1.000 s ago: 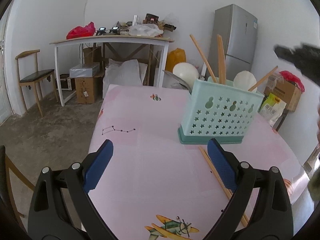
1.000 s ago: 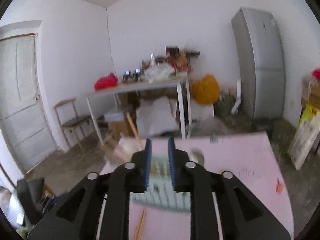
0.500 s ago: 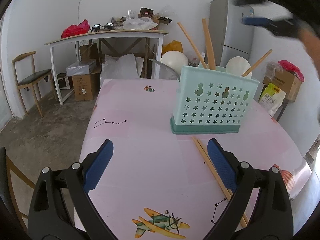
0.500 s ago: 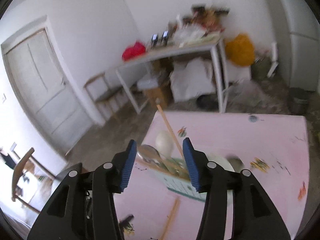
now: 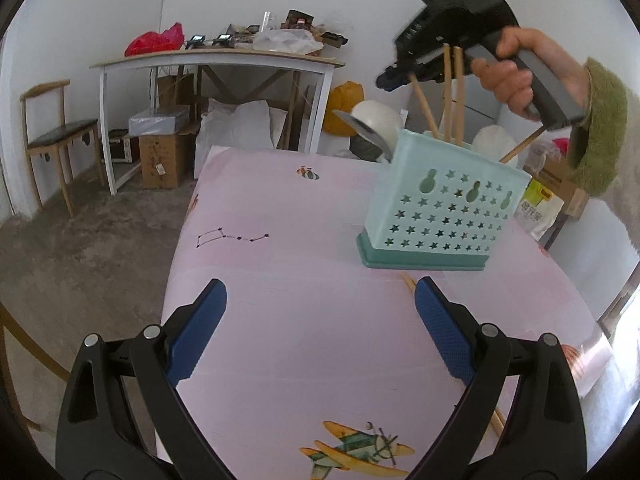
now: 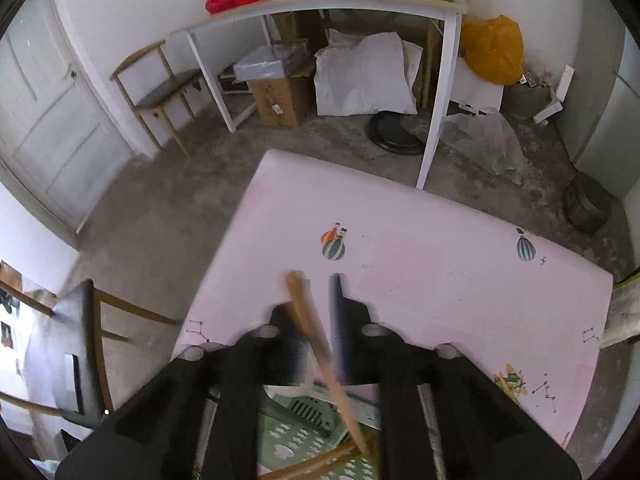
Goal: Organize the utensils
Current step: 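Raise the right gripper's chopstick over the holder and open the right gripper, then move both open grippers back down to the loose chopsticks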
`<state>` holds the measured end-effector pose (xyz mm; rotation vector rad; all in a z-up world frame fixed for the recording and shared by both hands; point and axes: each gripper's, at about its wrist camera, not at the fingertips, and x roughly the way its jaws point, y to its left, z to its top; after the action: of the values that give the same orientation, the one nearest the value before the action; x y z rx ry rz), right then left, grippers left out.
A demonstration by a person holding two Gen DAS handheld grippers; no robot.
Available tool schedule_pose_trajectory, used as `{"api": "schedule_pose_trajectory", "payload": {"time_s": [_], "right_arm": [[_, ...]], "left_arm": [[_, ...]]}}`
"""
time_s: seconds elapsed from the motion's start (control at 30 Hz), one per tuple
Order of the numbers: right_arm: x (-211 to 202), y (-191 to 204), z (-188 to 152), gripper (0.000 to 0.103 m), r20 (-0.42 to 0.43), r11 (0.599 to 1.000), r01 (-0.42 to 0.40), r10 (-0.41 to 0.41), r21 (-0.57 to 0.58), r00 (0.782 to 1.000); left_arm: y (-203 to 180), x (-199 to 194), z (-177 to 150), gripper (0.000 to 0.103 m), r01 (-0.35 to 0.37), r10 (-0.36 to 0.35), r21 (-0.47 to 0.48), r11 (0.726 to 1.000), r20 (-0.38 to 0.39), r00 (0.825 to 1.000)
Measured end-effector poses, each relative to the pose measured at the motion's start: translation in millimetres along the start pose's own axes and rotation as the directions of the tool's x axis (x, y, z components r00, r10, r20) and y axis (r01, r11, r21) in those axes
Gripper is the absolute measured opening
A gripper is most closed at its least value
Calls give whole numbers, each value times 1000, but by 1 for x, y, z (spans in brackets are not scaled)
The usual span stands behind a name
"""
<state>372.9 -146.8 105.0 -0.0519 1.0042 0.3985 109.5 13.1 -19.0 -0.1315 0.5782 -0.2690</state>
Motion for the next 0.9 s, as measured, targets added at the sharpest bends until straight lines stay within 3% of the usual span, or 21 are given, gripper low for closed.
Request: {"api": "schedule_pose_trajectory", "payload": {"time_s": [0.1,0.27,0.37,0.43,0.53,0.6,0.73,0.9], "right_arm": [[-30,7,-3,6,118,997,66,-60,-47,991],[-84,10,-20,6,318,984,173,-156,-27,935],[-91,4,-37,6,361,977,211,-205,23,910],[-93,0,-46,6,364,979,201,-201,39,909],[-99,-3,-59,17,366,970,232,-241,70,899],[-108,-9,-66,39,392,960,253,-280,118,877],[-142,-25,-80,43,470,947,228,-312,228,826],[-200,-27,-114,44,607,938,142,-315,315,730]], "left_arm": [[12,2,-2,91,7,-7,-31,999,-4,1000],[30,5,0,91,12,-13,-66,998,-12,1000],[40,6,1,91,16,-18,-84,996,-17,1000],[43,5,3,91,19,-21,-87,996,-19,1000],[46,2,5,91,17,-19,-80,997,-19,1000],[50,0,7,91,13,-15,-77,997,-22,1000],[55,-7,9,91,-1,0,-72,997,-25,1000],[61,-11,7,91,-26,24,-82,996,-31,999]]}}
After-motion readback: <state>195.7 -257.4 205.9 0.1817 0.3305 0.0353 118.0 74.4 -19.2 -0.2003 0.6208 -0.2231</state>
